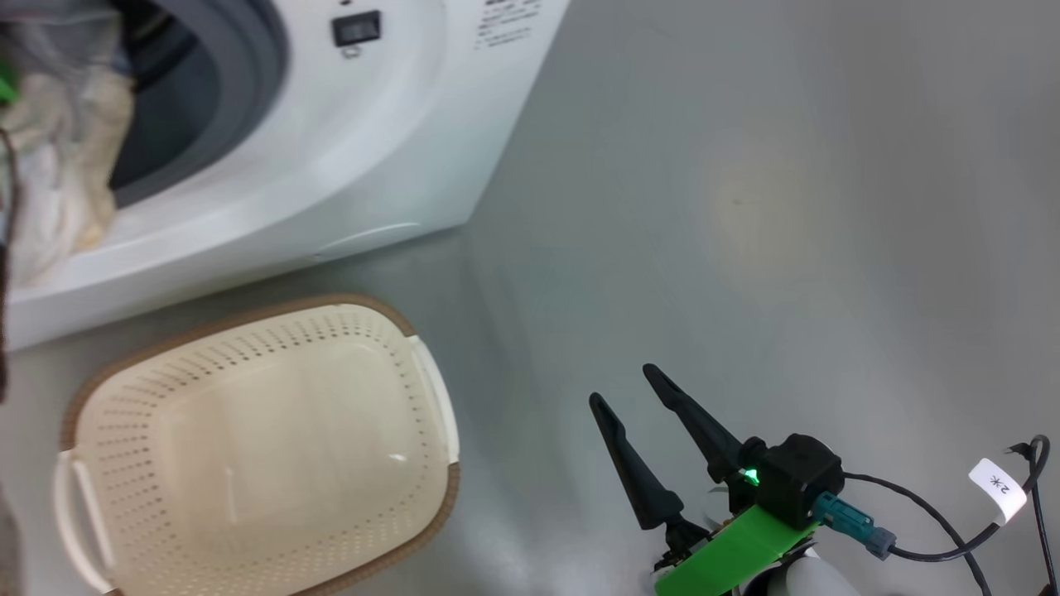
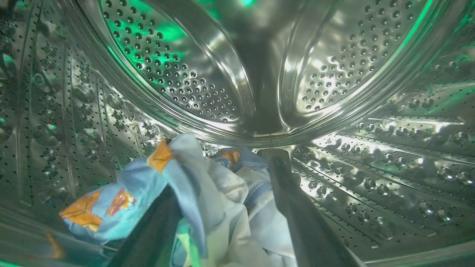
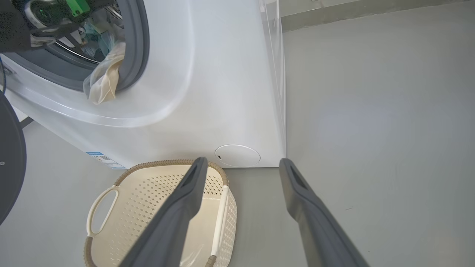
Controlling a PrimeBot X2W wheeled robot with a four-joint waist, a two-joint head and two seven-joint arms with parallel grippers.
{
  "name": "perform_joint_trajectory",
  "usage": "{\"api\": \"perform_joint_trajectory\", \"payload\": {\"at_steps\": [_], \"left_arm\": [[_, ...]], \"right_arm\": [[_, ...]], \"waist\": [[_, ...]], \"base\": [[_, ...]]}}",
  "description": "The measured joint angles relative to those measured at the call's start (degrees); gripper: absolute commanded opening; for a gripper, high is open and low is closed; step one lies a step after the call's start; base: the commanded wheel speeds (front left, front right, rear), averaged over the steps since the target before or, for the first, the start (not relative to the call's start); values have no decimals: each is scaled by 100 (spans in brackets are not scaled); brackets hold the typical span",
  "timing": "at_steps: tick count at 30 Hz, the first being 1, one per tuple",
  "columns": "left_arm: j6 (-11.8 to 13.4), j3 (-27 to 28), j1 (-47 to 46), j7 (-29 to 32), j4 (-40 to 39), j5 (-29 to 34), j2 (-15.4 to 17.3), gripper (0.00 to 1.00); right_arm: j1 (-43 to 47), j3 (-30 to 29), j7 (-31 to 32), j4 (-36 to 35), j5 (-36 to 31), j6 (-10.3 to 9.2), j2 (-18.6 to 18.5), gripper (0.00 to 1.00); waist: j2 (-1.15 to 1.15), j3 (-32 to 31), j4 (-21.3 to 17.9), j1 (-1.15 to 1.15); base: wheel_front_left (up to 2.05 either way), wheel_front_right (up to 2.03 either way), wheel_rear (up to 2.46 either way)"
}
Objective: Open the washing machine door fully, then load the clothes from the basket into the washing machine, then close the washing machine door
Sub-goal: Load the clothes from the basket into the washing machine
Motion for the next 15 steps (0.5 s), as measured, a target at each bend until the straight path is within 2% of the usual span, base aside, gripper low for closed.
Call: {"api": "perform_joint_trajectory", "payload": {"at_steps": [10,15], "left_arm": [[4,111,925,-26,-946,-65,-486,100],[-80,113,1517,-27,-1391,-57,-754,100]], "right_arm": [[2,-191,0,64,-65,0,-9,100],[12,-380,0,73,-75,0,-16,100]], "waist": [[0,-317,430,0],[0,-427,672,0]], "base": [[0,0,0],[0,0,0]]}}
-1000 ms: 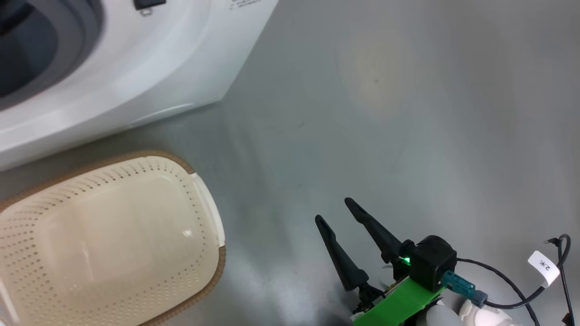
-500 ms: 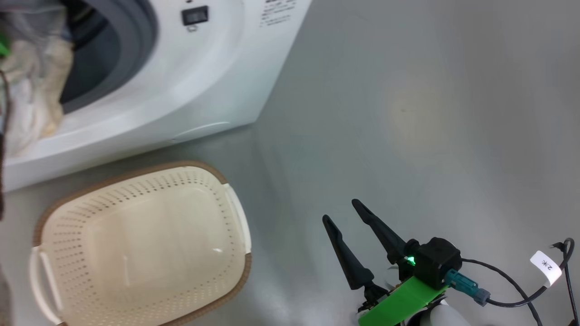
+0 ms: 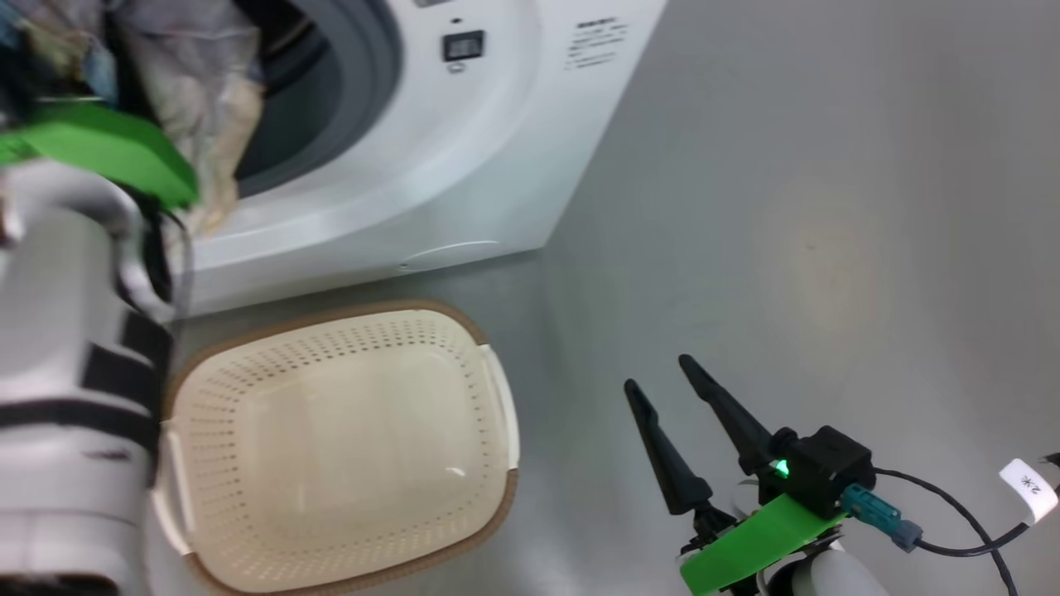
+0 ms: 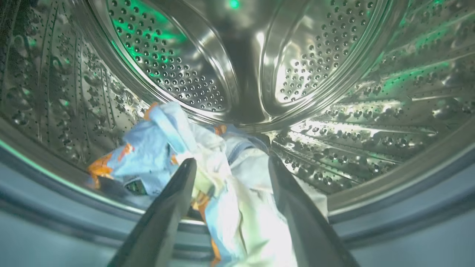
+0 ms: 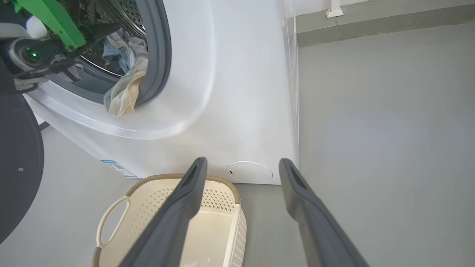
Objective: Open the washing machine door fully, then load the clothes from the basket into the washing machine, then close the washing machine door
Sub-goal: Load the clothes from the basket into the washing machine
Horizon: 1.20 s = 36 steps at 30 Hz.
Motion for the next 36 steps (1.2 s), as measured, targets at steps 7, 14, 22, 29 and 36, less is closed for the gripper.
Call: {"api": "perform_joint_trajectory", "payload": {"at_steps": [7,14,22,29,36], "left_arm": [[-52,-20,782,0,-560,55,-281,100],[-208,-38,1970,0,-1696,118,-454,100],[-256,-129,3022,1,-2629,165,-509,100],[-256,-148,3879,1,-3262,170,-491,100],[-247,-93,4568,1,-3988,170,-424,100]], "right_arm": [[19,-147,0,47,-46,0,-7,100],[128,-321,0,42,-97,0,-8,100],[144,-481,0,27,-231,0,-10,100],[250,-542,0,-10,-247,0,-10,100],[272,-602,0,-44,-250,0,-9,100]], "waist": [[0,-134,304,0],[0,-298,655,0],[0,-363,855,0],[0,-411,910,0],[0,-502,898,0]], "base": [[0,0,0],[0,0,0],[0,0,0],[0,0,0],[0,0,0]]}}
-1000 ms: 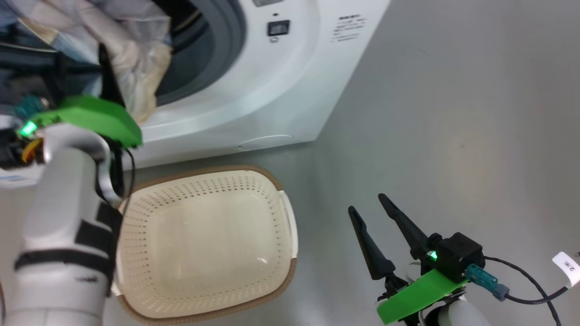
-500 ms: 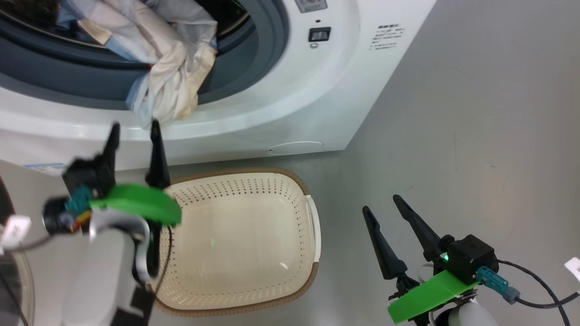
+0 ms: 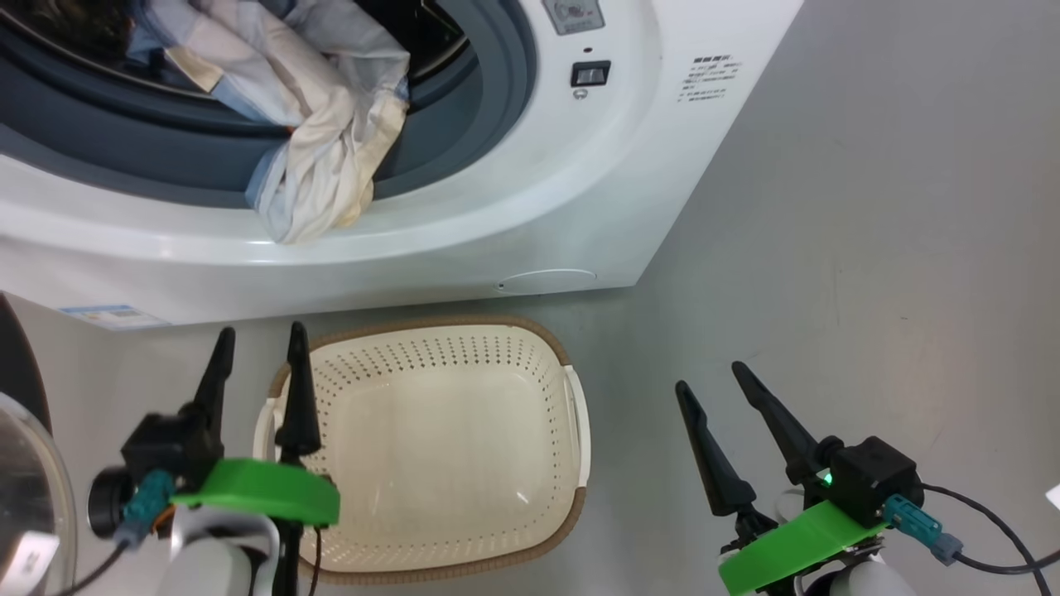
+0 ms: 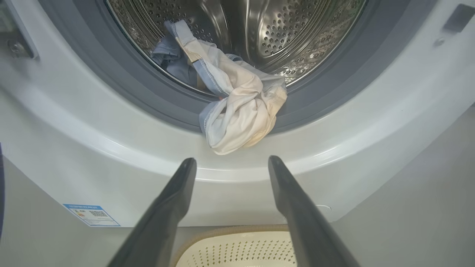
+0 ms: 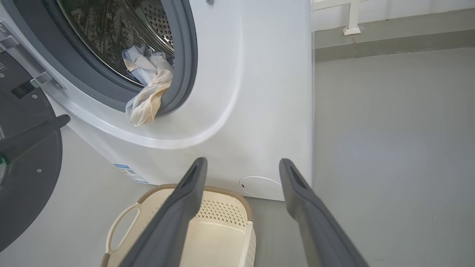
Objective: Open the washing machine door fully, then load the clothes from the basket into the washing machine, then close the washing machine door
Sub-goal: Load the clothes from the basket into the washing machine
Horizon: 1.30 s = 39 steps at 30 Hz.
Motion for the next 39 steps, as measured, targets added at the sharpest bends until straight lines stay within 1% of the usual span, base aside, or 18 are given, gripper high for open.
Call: {"api": "perform_joint_trajectory", "payload": {"at_steps": [5,10,15,21,29,34,37,39], "left_arm": [[-1,9,422,0,-531,-21,-2,100],[1,5,764,0,-883,-54,-3,100],[1,-8,889,36,-1000,-86,19,100],[8,20,815,164,-950,-109,152,100],[0,81,155,590,-605,-113,399,100],[1,115,-597,1054,-338,-110,586,100],[7,112,-1078,1477,-54,-67,723,100],[54,114,-1356,1727,149,-48,801,100]], "right_arm": [[152,-77,0,-34,-23,0,0,100],[197,-97,0,-59,-45,0,1,100],[197,-119,0,-90,-46,0,2,100],[194,-44,0,-91,-46,0,2,100],[157,53,0,-103,-23,0,4,100],[48,140,0,-115,41,0,4,100],[47,223,0,-113,76,0,4,100],[44,259,0,-112,111,0,9,100]], "waist": [[0,-76,-6,0],[0,-104,-37,0],[0,-83,-69,0],[0,-19,-156,0],[0,114,-422,0],[0,217,-598,0],[0,268,-706,0],[0,298,-781,0]], "base": [[0,0,0],[0,0,0],[0,0,0],[0,0,0],[0,0,0],[0,0,0],[0,0,0],[0,0,0]]}}
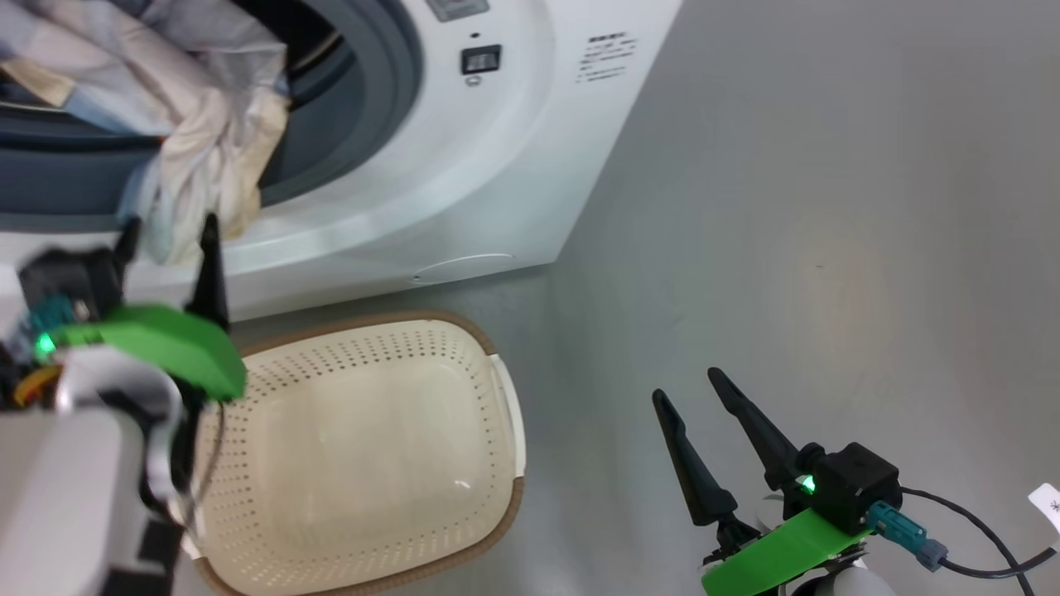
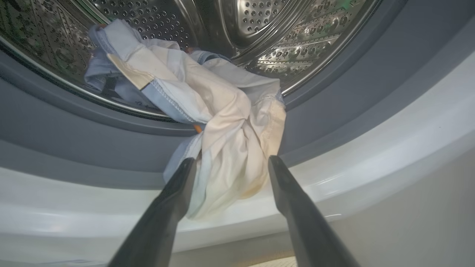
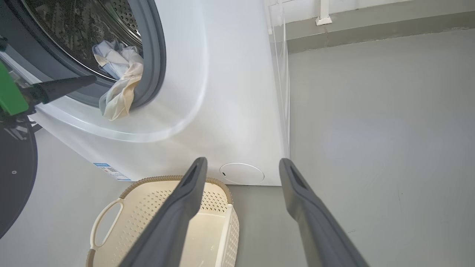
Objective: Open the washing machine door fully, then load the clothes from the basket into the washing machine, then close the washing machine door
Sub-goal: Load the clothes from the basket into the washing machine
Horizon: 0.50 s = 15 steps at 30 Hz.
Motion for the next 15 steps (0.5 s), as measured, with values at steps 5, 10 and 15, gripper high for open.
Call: {"api": "perform_joint_trajectory", "payload": {"at_steps": [5,10,15], "left_arm": [[3,-30,-728,365,506,78,110,100],[-11,-160,-1186,588,1009,191,170,100],[-110,-359,-1505,817,1461,347,291,100]], "right_arm": [[-40,46,0,8,110,0,-1,100],[-118,92,0,7,151,0,-1,100],[-119,109,0,-1,160,0,-1,100]], "waist": [[0,60,-177,0],[0,105,-328,0],[0,170,-421,0]], "base": [[0,0,0],[0,0,0],[0,0,0]]}}
